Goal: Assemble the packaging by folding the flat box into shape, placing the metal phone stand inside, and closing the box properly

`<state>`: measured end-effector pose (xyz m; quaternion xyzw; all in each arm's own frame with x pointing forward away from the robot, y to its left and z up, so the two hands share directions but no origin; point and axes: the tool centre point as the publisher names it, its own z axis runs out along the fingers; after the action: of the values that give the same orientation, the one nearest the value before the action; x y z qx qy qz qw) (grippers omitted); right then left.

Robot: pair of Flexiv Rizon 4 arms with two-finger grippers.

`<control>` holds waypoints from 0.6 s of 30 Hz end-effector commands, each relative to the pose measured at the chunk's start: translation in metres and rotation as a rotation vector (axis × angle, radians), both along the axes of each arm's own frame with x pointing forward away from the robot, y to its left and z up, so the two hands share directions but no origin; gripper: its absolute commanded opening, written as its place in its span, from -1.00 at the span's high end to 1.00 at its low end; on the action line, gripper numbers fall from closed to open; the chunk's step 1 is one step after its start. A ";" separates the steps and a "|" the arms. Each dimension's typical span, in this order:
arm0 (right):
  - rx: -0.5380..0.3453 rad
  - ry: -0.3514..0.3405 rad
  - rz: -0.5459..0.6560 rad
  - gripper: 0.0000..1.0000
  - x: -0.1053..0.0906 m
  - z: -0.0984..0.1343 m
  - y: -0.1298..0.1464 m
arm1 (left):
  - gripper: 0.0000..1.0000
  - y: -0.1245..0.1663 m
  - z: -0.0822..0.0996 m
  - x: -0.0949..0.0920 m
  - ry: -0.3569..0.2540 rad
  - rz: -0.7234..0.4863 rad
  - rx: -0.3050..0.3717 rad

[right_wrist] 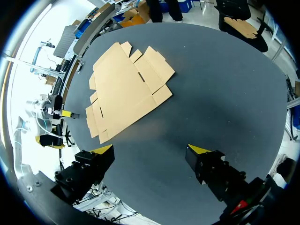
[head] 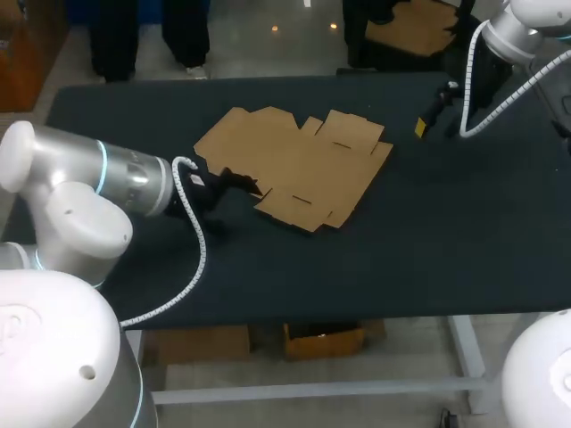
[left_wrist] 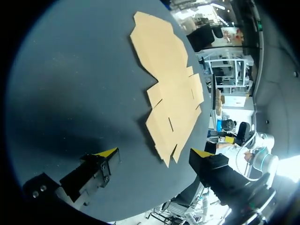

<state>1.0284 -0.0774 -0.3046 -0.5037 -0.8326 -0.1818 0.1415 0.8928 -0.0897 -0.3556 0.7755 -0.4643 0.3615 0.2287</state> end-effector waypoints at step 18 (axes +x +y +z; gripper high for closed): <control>0.000 -0.001 0.000 -1.00 0.000 0.000 0.000 | -1.00 -0.026 -0.019 0.024 0.042 -0.008 -0.007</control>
<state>1.0284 -0.0775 -0.3046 -0.5037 -0.8326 -0.1818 0.1415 0.9144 -0.1163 -0.3765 0.7799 -0.4599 0.3489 0.2418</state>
